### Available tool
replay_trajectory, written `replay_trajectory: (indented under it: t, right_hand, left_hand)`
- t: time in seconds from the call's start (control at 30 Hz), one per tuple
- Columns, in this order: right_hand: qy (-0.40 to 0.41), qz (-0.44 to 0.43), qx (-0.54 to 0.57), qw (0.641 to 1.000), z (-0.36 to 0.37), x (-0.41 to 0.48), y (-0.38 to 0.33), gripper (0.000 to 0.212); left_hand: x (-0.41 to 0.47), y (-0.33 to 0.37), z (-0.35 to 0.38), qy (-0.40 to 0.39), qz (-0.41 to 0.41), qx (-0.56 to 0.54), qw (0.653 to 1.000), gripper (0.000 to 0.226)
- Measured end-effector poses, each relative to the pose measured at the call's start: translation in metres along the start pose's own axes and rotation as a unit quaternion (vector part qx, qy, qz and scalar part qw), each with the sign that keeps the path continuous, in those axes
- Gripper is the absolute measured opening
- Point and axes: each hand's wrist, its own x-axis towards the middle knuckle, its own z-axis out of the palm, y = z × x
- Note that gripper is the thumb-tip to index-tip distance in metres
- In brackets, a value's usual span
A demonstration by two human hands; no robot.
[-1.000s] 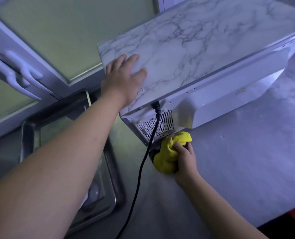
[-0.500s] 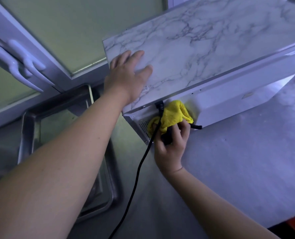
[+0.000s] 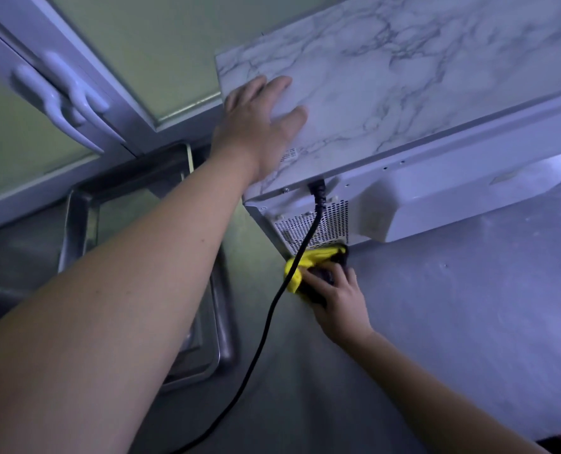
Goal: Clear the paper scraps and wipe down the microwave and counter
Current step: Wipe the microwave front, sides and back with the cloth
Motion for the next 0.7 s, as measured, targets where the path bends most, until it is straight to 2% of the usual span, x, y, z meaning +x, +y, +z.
replay_trajectory:
  t: [0.07, 0.1, 0.17, 0.3, 0.5, 0.6, 0.7]
  right_hand:
    - [-0.117, -0.009, 0.012, 0.993, -0.019, -0.006, -0.003, 0.050]
    - [-0.152, -0.011, 0.037, 0.988, -0.028, -0.010, -0.005, 0.050]
    - [-0.159, -0.007, 0.085, 0.984, -0.049, -0.016, -0.009, 0.050]
    - [-0.019, -0.018, 0.088, 0.996, -0.087, -0.013, -0.021, 0.047]
    - [0.170, -0.152, 0.061, 0.972, -0.121, 0.042, -0.043, 0.030]
    - [0.258, -0.118, 0.097, 0.954, -0.118, 0.056, -0.050, 0.033]
    - [0.345, -0.059, 0.169, 0.921, -0.099, 0.058, -0.060, 0.048]
  left_hand:
    - [-0.002, 0.002, -0.002, -0.002, -0.001, 0.000, 1.000, 0.068]
    - [-0.002, 0.003, -0.002, -0.003, -0.002, -0.001, 1.000, 0.067]
    - [-0.003, 0.004, -0.003, -0.005, -0.003, -0.001, 1.000, 0.065]
    - [-0.005, 0.005, -0.004, -0.004, 0.001, 0.002, 1.000, 0.060]
    - [-0.006, 0.006, -0.005, -0.005, -0.004, 0.007, 1.000, 0.058]
    - [-0.006, 0.006, -0.005, -0.002, -0.001, 0.006, 1.000, 0.057]
    - [-0.006, 0.005, -0.004, 0.000, 0.003, -0.001, 1.000, 0.058]
